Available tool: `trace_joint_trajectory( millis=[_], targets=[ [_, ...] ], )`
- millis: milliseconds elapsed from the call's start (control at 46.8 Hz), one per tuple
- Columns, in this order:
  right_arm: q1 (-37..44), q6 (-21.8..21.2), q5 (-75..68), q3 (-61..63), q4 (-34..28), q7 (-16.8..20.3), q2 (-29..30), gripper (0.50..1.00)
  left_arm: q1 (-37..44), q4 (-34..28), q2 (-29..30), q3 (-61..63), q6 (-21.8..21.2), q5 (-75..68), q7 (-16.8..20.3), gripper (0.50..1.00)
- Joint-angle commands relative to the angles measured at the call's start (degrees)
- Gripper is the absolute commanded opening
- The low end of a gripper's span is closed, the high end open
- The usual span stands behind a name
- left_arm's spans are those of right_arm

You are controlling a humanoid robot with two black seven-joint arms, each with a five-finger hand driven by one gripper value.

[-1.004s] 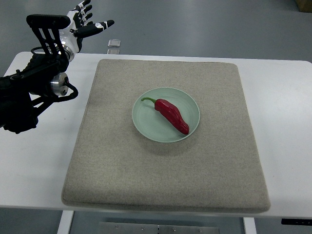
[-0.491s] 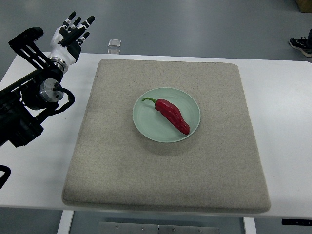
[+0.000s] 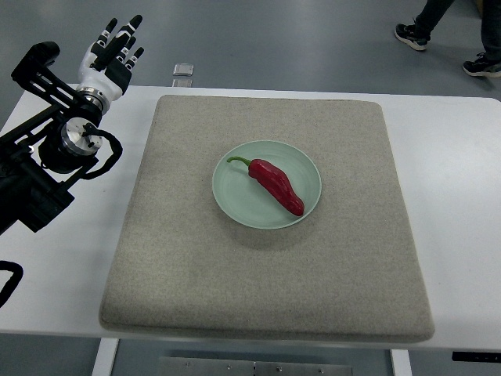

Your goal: Place red pepper on plate with left hand

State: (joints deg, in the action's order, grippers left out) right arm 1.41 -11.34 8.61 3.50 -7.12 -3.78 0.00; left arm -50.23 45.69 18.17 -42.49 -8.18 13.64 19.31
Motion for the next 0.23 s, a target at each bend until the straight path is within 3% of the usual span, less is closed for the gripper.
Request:
trace_joint_trajectory(
  millis=[0, 214],
  targets=[
    [0.00, 0.00, 0.00, 0.02, 0.00, 0.00, 0.00, 0.932, 0.13, 0.01, -0.06, -0.32, 0.09, 0.07, 0.02, 0.996],
    [0.35, -0.44, 0.26, 0.02, -0.35, 0.09, 0.00, 0.932, 0.31, 0.01, -0.85, -0.40, 0.71, -0.02, 0.02, 0.996]
  ],
)
